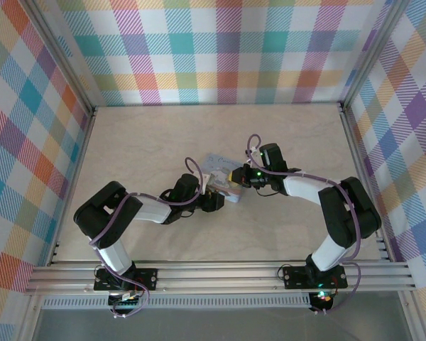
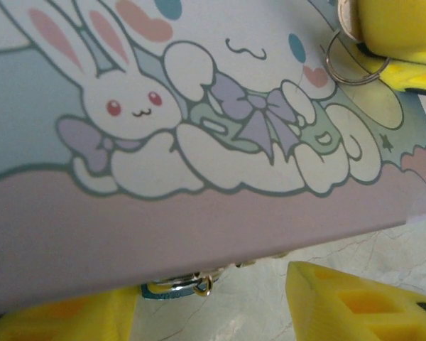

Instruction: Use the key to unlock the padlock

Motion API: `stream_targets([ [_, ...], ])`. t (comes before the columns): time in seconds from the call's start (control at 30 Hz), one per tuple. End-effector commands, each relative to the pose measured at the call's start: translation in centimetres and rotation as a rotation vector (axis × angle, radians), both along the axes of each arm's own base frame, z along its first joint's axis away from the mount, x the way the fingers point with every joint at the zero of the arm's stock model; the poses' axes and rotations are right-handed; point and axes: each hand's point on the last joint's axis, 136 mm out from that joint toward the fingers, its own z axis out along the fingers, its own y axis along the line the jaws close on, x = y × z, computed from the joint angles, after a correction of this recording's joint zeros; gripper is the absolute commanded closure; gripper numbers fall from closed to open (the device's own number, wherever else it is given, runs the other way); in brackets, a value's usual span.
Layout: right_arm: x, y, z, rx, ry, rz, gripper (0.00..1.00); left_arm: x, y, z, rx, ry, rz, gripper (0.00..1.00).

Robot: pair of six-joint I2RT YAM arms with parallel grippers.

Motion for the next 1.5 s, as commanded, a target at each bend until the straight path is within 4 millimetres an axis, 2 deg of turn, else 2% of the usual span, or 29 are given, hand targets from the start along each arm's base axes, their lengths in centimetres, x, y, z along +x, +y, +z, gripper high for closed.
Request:
stream_targets([
  [0.0, -1.1, -0.7, -2.1, -0.065, 0.039, 0.002, 1.0, 0.6, -0.9, 1.4, -0.046, -0.039, 0.009, 0.45],
  [0.2, -1.1, -0.6, -2.1, -0.067, 0.036, 0.002, 1.0, 0.3, -1.2, 1.4, -0.04, -0.041, 0.022, 0.51],
  [1.03, -1.3, -0.5, -2.1, -0.065, 0.036, 0.003, 1.0, 0.7, -1.7, 0.2, -0.007, -0.015, 0.101, 0.61],
  [1.3, -1.4, -0.5, -1.5, -0.063, 0.019, 0.006, 1.0, 0.9, -1.5, 0.6, -0.012, -0.02, 0.121, 0.71],
  [1.47, -1.1, -0.5, -0.1, -0.054, -0.035, 0.002, 1.0, 0.7, -1.5, 1.5, -0.028, -0.013, 0.126, 0.74],
])
